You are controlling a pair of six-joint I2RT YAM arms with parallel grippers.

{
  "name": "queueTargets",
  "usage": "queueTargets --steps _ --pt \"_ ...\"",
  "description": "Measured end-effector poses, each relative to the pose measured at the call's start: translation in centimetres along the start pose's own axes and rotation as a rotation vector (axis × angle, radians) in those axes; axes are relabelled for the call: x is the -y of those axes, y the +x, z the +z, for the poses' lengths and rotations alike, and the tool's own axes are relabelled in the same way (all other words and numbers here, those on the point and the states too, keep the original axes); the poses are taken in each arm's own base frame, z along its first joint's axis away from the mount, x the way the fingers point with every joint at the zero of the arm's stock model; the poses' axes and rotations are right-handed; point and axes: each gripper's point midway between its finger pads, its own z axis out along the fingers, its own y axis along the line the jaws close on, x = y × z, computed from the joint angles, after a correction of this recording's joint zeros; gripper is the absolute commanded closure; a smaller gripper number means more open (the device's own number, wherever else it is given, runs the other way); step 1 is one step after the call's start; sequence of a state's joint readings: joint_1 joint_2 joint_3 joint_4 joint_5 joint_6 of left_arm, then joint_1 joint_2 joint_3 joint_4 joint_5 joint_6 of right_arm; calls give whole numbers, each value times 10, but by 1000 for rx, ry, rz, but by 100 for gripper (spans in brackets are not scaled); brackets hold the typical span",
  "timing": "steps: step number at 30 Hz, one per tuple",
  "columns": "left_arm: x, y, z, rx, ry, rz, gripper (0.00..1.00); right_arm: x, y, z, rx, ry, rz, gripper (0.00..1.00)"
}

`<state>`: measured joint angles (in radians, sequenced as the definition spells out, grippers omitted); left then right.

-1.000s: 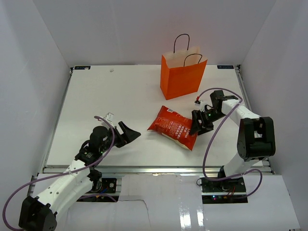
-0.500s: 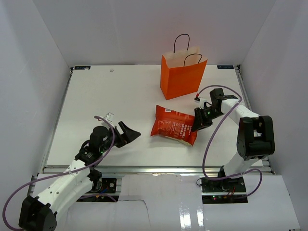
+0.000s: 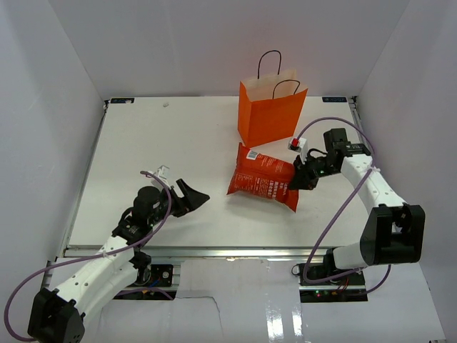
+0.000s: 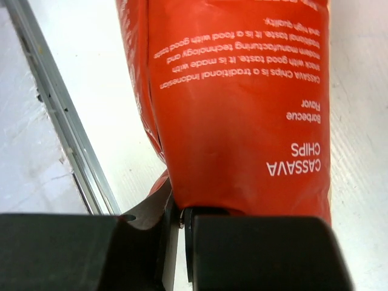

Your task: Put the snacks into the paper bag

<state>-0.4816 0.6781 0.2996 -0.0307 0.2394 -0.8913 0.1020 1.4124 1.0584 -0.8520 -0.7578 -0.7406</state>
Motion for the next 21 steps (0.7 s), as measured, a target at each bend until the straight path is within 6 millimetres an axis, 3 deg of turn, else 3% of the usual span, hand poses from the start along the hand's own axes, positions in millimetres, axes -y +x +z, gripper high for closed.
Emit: queueTargets --steps 6,10,14,21 --pt "6 -5 2 21 26 21 5 -14 -13 -11 45 -30 -139 92" --pt "7 -8 1 33 31 40 5 -18 -34 -24 84 -13 -218 92" --pt "14 -16 -4 75 56 65 5 -18 -80 -50 158 42 -323 92" --pt "23 -28 -11 139 87 97 4 -29 -201 -127 361 197 -525 92"
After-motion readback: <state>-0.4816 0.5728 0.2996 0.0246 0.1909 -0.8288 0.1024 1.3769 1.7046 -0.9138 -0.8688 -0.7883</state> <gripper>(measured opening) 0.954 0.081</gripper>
